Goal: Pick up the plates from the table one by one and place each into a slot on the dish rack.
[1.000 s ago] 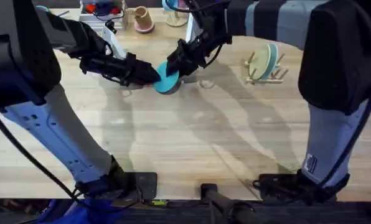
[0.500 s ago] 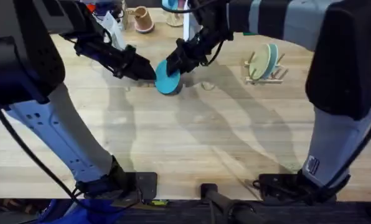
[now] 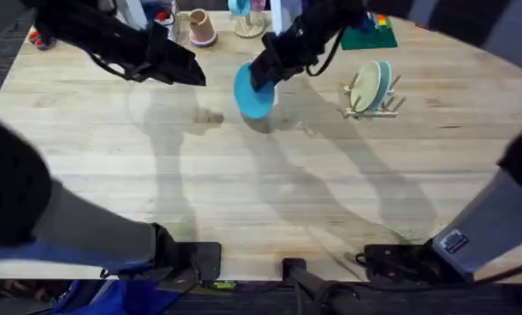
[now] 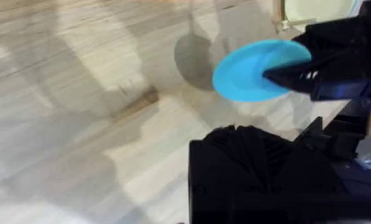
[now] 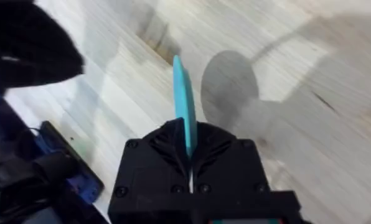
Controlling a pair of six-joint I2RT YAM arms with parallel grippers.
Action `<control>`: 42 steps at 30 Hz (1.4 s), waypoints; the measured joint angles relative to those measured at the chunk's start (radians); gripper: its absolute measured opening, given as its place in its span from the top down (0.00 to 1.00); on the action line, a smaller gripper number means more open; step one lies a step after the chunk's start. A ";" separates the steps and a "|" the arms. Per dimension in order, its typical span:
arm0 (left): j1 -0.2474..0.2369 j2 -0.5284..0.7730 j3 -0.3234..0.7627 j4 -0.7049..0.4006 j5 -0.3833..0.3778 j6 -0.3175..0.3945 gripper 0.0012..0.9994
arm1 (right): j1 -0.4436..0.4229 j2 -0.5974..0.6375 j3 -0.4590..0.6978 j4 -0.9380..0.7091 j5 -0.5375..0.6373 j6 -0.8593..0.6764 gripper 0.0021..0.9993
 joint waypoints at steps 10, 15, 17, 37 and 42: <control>0.000 -0.302 0.000 -0.076 -0.079 0.001 0.96 | 0.000 -0.198 0.000 -0.048 0.146 -0.060 0.97; 0.000 -0.452 0.000 -0.127 -0.119 0.000 0.96 | 0.000 -0.295 0.000 -0.113 0.246 -0.077 0.97; 0.000 -0.503 0.000 -0.145 -0.140 0.000 0.96 | 0.000 -0.330 0.000 -0.141 0.296 -0.081 0.97; 0.000 -0.739 0.000 -0.207 -0.384 -0.140 0.96 | 0.000 -0.622 0.000 -0.418 0.683 -0.093 0.97; 0.000 -0.739 0.000 -0.207 -0.425 -0.174 0.96 | 0.000 -0.689 0.000 -0.471 0.762 -0.054 0.97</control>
